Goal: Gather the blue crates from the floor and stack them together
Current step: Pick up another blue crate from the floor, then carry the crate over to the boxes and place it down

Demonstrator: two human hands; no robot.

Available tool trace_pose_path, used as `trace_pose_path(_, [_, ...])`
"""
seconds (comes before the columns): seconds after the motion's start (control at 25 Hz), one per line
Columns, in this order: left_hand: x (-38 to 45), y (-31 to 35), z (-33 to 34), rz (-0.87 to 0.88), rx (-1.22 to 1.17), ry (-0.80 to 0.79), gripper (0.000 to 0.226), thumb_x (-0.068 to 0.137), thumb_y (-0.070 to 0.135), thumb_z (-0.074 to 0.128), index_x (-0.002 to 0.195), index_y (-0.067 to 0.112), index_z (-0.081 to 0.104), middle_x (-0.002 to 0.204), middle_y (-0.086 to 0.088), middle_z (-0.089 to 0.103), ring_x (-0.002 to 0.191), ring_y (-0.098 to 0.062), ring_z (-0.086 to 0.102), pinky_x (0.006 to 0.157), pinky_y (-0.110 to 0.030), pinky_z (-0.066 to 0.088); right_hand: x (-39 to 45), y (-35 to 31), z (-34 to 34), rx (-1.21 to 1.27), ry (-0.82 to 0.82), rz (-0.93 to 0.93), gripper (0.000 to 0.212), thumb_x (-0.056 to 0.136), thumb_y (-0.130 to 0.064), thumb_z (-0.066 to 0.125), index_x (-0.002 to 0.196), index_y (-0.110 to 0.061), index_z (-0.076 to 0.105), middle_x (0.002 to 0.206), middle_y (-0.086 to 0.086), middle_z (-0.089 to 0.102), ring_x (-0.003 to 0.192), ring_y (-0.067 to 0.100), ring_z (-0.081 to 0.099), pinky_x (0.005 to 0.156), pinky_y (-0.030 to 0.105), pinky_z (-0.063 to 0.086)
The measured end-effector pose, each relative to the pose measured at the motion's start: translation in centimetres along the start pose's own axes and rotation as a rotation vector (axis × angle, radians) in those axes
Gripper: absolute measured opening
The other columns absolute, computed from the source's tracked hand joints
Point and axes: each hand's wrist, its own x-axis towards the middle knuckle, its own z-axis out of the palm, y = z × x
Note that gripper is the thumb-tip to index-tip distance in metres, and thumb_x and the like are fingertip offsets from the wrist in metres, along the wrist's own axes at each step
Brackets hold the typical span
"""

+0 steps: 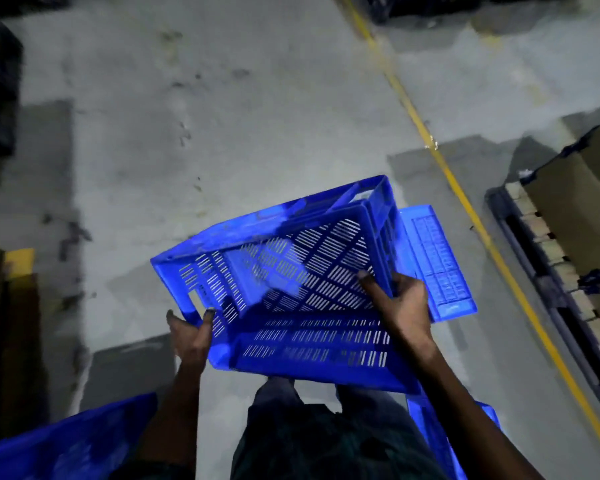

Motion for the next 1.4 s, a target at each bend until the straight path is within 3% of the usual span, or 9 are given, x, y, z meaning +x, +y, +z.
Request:
trace_pose_path(0.12, [-0.6,1.7,-1.8,-0.045,-0.242,0.066,0.079,0.077,0.033,0.08,0.136,0.003,0.038,0.132,-0.019,0.056,0.117,-0.033,0.059,0.097,-0.041,0.047,-0.5,-2.1,-0.3,0.022,-0.076,-0.061,0.06,0.076,-0.061,0.069,0.072,-0.002,0.065,0.068,0.016,0.07,0.057,0.022,0.063,0.054,0.047,0.051])
trace_pose_path(0.24, [-2.5,2.5,-2.5,-0.098,-0.305,0.17,0.06,0.084,0.027,0.076,0.127,-0.001,0.045,0.121,-0.019,0.058,0.106,-0.029,0.058,0.091,-0.039,0.047,0.2,-3.2,-1.2,0.041,-0.083,-0.127,0.057,0.074,-0.058,0.069,0.071,-0.001,0.066,0.066,0.02,0.068,0.055,0.013,0.057,0.049,0.041,0.048])
trace_pose_path(0.4, [-6.2,2.8,-3.1,-0.042,-0.424,0.215,0.017,0.09,0.013,0.069,0.089,0.008,0.053,0.091,-0.01,0.058,0.082,-0.021,0.055,0.074,-0.033,0.045,2.8,-2.4,-3.1,0.062,-0.074,-0.126,0.055,0.072,-0.058,0.073,0.075,-0.003,0.07,0.063,0.015,0.07,0.058,0.012,0.057,0.054,0.047,0.051])
trace_pose_path(0.52, [-8.3,3.3,-4.0,-0.049,-0.473,0.29,0.02,0.088,0.019,0.072,0.08,0.007,0.058,0.078,-0.011,0.058,0.069,-0.021,0.054,0.066,-0.034,0.044,4.6,-2.1,-4.6,0.114,-0.093,-0.151,0.056,0.072,-0.055,0.074,0.068,0.0,0.065,0.053,0.002,0.055,0.055,0.007,0.043,0.05,0.034,0.039])
trace_pose_path(0.64, [-10.2,3.1,-5.2,-0.044,-0.452,0.391,0.027,0.084,0.027,0.075,0.083,0.003,0.062,0.074,-0.015,0.061,0.066,-0.023,0.057,0.059,-0.038,0.047,7.2,-1.8,-5.1,0.164,-0.153,-0.145,0.059,0.071,-0.054,0.074,0.068,0.004,0.063,0.056,0.003,0.049,0.059,0.01,0.041,0.052,0.035,0.036])
trace_pose_path(0.8, [-13.5,1.6,-7.5,0.014,-0.366,0.561,0.025,0.093,0.024,0.064,0.084,0.002,0.057,0.073,-0.014,0.056,0.067,-0.024,0.053,0.056,-0.034,0.036,10.1,-2.0,-3.6,0.136,-0.269,-0.154,0.057,0.076,-0.049,0.074,0.062,0.004,0.059,0.052,0.006,0.044,0.052,0.012,0.037,0.048,0.033,0.032])
trace_pose_path(1.0, [-20.2,-2.8,-11.8,0.073,-0.328,0.894,0.03,0.094,0.032,0.065,0.084,0.007,0.051,0.073,-0.017,0.055,0.067,-0.028,0.054,0.061,-0.038,0.04,11.2,-6.6,1.0,0.311,-0.649,-0.038,0.03,0.085,-0.01,0.066,0.06,-0.015,0.05,0.045,-0.002,0.039,0.032,0.006,0.024,0.035,0.013,0.018])
trace_pose_path(1.16, [-26.5,-5.2,-14.7,-0.015,-0.34,1.177,0.03,0.095,0.031,0.064,0.089,0.005,0.05,0.078,-0.016,0.052,0.072,-0.025,0.049,0.067,-0.036,0.034,8.3,-10.2,5.6,0.298,-0.868,-0.095,0.023,0.079,-0.013,0.063,0.059,-0.014,0.052,0.054,0.008,0.043,0.033,0.01,0.026,0.038,0.015,0.019])
trace_pose_path(1.4, [-35.0,-8.8,-17.2,-0.146,-0.451,1.485,0.027,0.093,0.03,0.066,0.087,0.008,0.052,0.078,-0.016,0.054,0.073,-0.026,0.051,0.069,-0.034,0.036,1.7,-15.8,12.6,0.276,-1.159,-0.204,0.023,0.084,-0.011,0.064,0.064,-0.013,0.054,0.05,0.0,0.052,0.032,0.009,0.032,0.035,0.014,0.02])
